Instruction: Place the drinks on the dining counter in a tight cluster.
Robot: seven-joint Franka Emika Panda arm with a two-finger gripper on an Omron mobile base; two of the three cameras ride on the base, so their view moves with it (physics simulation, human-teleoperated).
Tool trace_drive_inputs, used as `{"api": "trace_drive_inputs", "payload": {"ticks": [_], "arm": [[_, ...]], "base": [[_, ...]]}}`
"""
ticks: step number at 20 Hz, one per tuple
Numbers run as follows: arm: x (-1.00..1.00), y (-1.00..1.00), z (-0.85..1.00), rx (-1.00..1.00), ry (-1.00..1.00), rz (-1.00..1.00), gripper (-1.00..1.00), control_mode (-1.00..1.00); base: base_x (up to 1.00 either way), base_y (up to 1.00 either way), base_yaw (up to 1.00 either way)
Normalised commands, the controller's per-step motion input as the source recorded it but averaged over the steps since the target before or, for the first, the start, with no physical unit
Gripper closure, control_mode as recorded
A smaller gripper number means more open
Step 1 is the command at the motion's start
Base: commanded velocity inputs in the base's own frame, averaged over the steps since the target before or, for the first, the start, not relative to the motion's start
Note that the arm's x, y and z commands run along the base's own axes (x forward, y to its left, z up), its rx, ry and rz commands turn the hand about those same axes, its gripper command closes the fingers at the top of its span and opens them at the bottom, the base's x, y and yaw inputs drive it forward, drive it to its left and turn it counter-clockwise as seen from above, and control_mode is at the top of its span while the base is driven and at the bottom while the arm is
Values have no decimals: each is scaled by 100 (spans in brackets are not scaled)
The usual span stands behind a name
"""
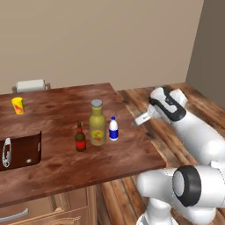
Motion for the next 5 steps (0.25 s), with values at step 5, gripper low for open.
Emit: {"api": "trace_drive_inputs", "payload": {"ticks": [5], "arm": [[-57, -5, 19, -20, 0, -21, -100, -100]], "base": [[0, 0, 0]]}}
